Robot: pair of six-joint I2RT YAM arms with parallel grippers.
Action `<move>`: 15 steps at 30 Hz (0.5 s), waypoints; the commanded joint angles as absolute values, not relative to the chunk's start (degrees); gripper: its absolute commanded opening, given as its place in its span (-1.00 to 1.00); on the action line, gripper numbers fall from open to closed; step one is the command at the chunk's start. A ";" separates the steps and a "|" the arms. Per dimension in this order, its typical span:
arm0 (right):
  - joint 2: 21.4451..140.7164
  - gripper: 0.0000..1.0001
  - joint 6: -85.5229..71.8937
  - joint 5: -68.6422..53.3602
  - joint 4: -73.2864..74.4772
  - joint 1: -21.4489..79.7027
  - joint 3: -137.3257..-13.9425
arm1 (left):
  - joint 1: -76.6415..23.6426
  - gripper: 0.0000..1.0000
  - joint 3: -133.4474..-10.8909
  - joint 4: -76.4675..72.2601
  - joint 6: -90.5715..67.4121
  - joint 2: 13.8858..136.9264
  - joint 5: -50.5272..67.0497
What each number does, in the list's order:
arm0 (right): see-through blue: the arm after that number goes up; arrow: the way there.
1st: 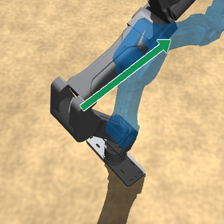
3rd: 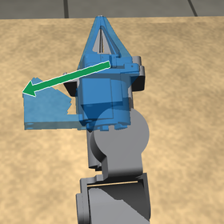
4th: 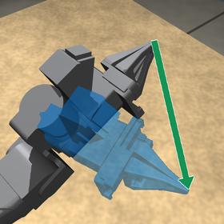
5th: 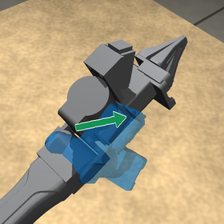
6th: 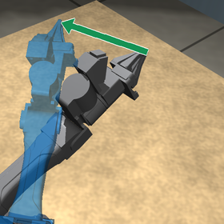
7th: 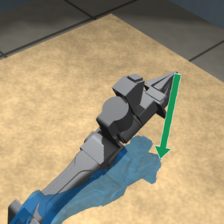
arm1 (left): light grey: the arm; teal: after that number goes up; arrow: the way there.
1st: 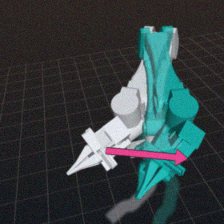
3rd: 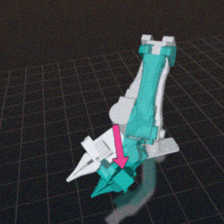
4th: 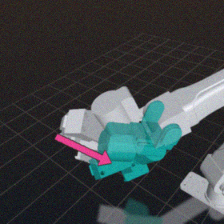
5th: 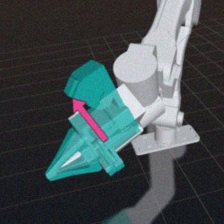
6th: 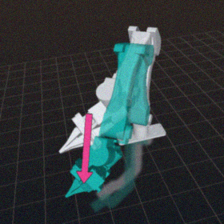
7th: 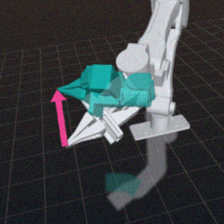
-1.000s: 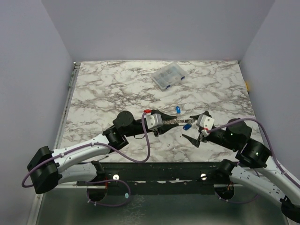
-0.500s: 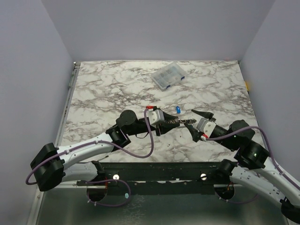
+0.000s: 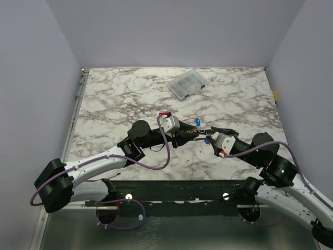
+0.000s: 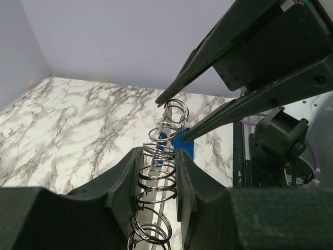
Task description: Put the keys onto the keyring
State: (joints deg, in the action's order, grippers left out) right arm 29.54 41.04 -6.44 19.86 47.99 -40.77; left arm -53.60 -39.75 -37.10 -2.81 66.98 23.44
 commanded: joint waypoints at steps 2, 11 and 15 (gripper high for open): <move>29.88 -0.10 41.98 -5.56 20.34 47.90 -41.85 | -53.19 -1.00 -41.58 -40.60 -4.30 67.12 22.62; 31.48 -0.13 42.27 -5.71 18.77 47.90 -41.56 | -53.22 -1.00 -41.52 -41.03 -4.44 67.24 23.20; 31.64 -0.28 42.28 -5.50 18.30 47.90 -41.19 | -53.22 -1.00 -41.34 -41.13 -4.27 67.30 23.36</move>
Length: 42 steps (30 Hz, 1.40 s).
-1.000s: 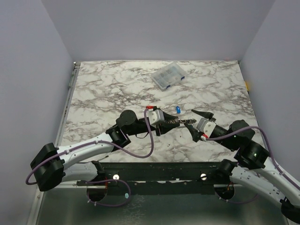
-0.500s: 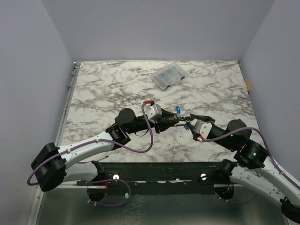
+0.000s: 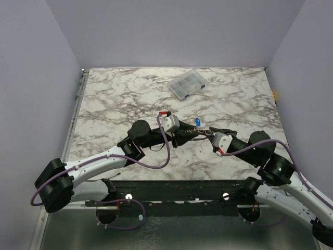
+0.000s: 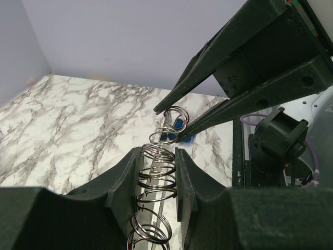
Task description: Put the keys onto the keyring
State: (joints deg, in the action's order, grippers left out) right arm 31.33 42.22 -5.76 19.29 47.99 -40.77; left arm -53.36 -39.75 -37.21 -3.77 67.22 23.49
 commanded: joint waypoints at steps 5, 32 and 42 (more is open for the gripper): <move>30.89 -0.62 41.49 -5.41 17.56 47.90 -41.80 | -53.17 -1.00 -41.10 -41.05 -3.03 67.41 24.53; 32.39 -0.48 29.23 -27.62 42.70 47.90 -59.27 | -52.76 -1.00 -37.31 -38.28 11.69 60.00 50.35; 33.69 0.31 28.56 -29.25 45.27 47.90 -67.20 | -52.71 -1.00 -38.04 -37.88 10.40 61.00 51.00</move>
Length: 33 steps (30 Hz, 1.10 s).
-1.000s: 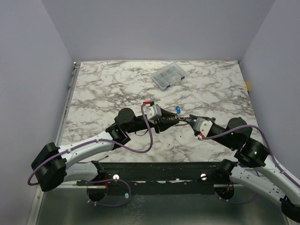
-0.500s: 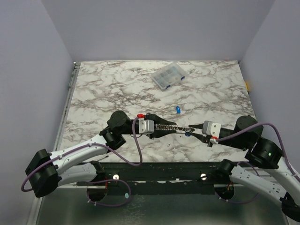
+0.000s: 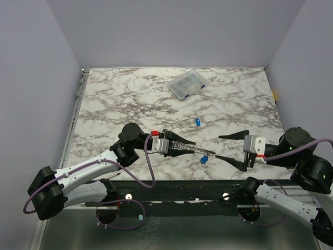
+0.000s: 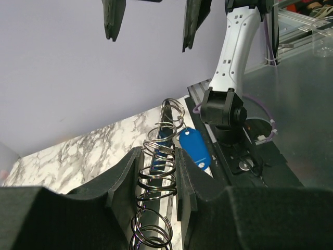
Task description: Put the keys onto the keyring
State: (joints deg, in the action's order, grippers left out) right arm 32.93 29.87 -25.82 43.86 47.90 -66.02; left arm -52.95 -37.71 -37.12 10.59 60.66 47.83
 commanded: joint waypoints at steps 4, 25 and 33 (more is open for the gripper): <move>35.57 0.25 28.53 -32.32 42.01 47.90 -65.32 | -52.81 -1.00 -38.17 -37.87 9.98 61.64 51.88; 41.29 0.12 28.22 -30.76 34.23 47.90 -54.06 | -55.80 -1.00 -55.15 0.06 21.28 71.36 36.23; 36.24 0.19 18.83 -26.92 23.41 47.90 -41.53 | -59.59 -1.00 -61.86 17.19 25.24 72.16 20.14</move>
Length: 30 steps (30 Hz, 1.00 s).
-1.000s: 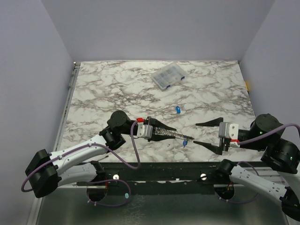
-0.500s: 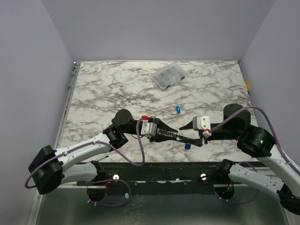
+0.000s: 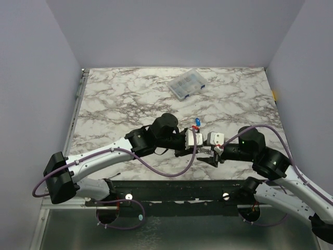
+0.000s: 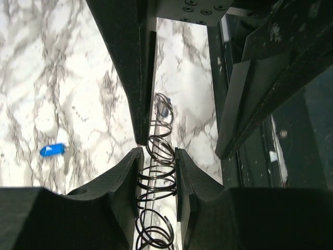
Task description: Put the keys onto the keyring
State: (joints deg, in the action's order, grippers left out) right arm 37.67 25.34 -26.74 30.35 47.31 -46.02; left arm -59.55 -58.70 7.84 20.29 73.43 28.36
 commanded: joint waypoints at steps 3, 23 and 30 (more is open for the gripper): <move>37.28 0.16 18.08 -25.06 24.83 47.90 -39.57 | -59.57 -1.00 -61.40 17.31 26.10 70.17 19.91; 33.46 0.35 14.26 -23.23 10.47 47.90 -36.05 | -58.01 -1.00 -60.68 17.72 29.81 66.63 29.22; 32.18 0.37 15.00 -20.76 11.08 47.90 -36.78 | -58.03 -1.00 -60.41 17.71 31.00 66.32 30.31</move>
